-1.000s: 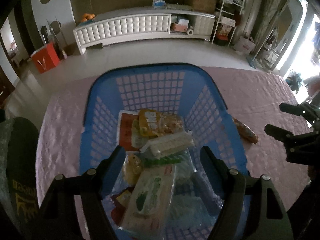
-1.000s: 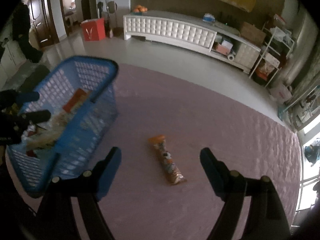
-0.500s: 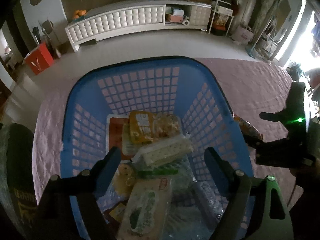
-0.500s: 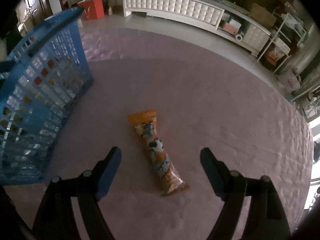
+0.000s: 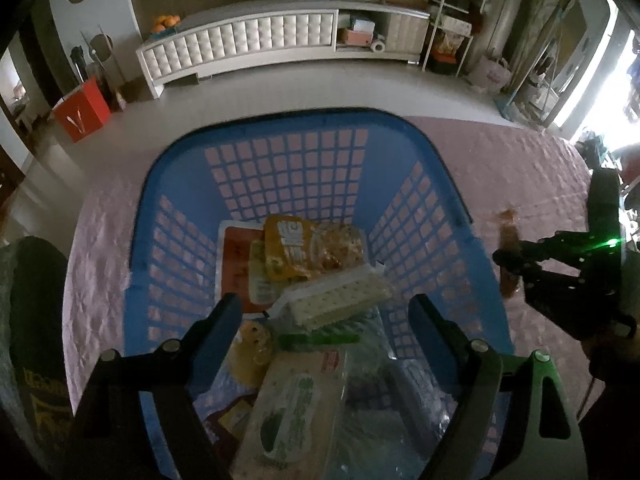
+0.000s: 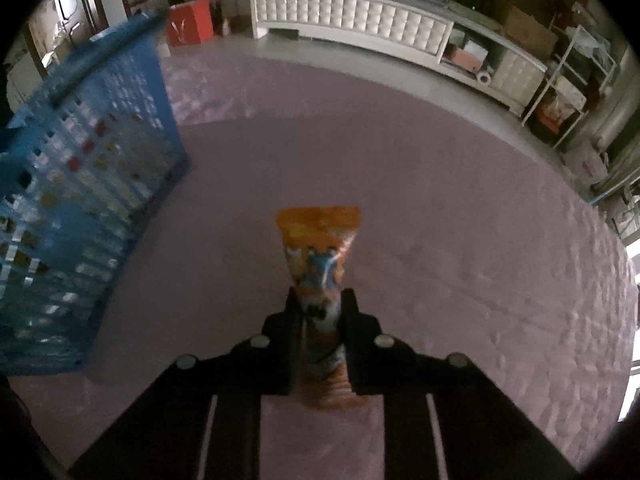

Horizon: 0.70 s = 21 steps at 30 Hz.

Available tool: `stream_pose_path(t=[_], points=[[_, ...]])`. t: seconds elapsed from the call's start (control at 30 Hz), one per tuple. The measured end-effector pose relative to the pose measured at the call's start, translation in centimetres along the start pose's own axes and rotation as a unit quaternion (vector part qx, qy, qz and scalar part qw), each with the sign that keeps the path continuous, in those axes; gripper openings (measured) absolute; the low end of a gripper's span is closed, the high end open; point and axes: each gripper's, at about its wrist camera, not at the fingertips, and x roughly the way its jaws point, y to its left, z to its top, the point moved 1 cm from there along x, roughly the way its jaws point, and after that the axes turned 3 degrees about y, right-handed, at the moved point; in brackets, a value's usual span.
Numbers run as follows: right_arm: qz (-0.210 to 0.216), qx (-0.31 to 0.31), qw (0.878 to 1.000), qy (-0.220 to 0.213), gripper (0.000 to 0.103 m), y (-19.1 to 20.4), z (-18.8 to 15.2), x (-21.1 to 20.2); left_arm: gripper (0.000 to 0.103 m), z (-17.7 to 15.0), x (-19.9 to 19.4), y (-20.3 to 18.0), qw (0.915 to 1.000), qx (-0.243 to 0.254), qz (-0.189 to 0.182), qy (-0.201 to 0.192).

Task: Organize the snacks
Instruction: 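Carry the wafer bar over the blue basket and open the right tool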

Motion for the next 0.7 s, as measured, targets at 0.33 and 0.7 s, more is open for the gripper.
stream_pose_path(t=[0.33, 0.7], points=[[-0.002, -0.031, 0.996, -0.079, 0.02, 4.7, 1.2, -9.8, 0.083, -2.1, -5.2, 0.8, 0.9987, -0.004, -0.005, -0.051], [0.041, -0.068, 0.99, -0.113, 0.02, 10.9, 4.5, -13.8, 0.083, -4.9, -9.0, 3.3, 0.9961, -0.019, 0.003, -0.086]])
